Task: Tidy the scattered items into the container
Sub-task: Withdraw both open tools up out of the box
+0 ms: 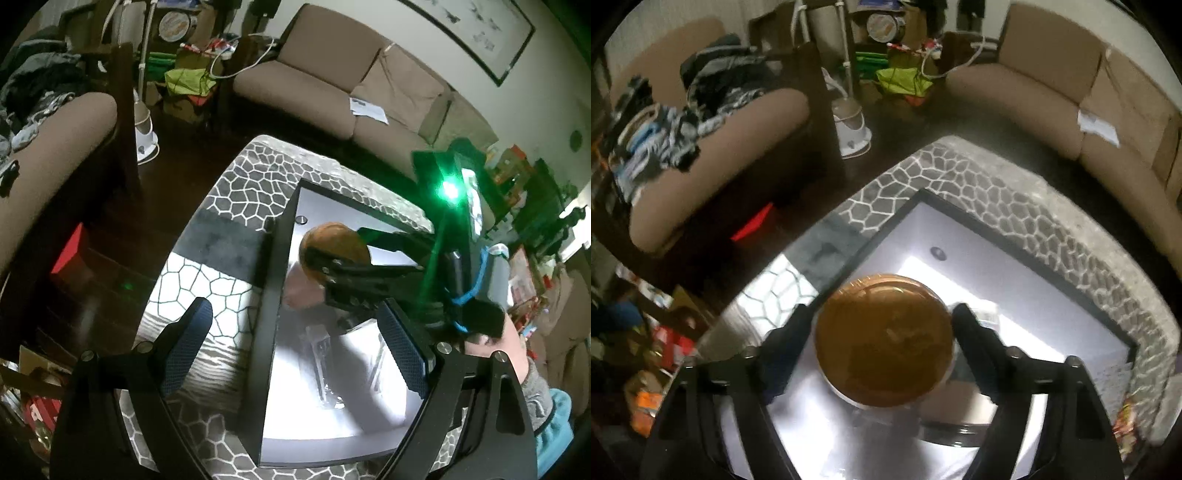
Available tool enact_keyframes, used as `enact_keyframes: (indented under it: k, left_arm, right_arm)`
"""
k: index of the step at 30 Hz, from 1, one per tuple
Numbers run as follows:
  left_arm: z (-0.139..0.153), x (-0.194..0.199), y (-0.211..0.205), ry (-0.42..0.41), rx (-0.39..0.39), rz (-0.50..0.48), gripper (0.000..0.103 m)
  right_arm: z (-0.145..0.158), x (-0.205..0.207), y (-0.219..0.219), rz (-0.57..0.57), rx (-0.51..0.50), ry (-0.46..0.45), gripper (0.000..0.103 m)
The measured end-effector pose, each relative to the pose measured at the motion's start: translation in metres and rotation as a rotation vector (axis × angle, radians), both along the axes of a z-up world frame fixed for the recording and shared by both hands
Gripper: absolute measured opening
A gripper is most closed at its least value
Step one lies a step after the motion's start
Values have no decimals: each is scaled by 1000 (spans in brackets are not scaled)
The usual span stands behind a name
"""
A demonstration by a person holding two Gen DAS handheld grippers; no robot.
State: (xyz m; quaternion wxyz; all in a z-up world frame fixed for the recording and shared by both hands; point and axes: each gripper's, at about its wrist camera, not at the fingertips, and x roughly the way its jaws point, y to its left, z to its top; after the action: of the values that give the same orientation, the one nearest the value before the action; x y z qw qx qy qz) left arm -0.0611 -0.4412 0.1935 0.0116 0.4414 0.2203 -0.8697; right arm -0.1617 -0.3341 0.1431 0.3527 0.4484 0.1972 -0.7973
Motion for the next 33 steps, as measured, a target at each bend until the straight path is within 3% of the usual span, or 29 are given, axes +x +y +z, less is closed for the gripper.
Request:
enact_keyframes:
  k: [3, 9, 15, 19, 24, 26, 30, 31, 33]
  left_arm:
    - [-4, 4, -3, -5, 13, 12, 90]
    - [-10, 17, -1, -16, 16, 12, 90]
    - [-15, 21, 12, -36, 27, -1, 90]
    - [-15, 22, 17, -36, 27, -11, 90]
    - [-18, 20, 20, -36, 38, -16, 90]
    - [-20, 18, 23, -41, 33, -22, 90]
    - [-22, 15, 26, -43, 37, -27, 90]
    - [-23, 15, 26, -47, 38, -26, 90]
    - [-26, 12, 25, -55, 44, -22, 90]
  right_arm:
    - [2, 16, 10, 31, 3, 20, 75]
    - [-11, 81, 41, 158, 86, 157, 75]
    - [-24, 102, 43, 201, 144, 233, 76]
    - [-37, 106, 56, 198, 181, 214, 76]
    - [-61, 82, 75, 108, 200, 65, 72]
    - [-54, 68, 71, 94, 177, 68, 72]
    - [-52, 43, 49, 77, 222, 85, 66]
    - [-59, 34, 42, 73, 256, 76, 67]
    - [-63, 22, 38, 52, 233, 26, 69]
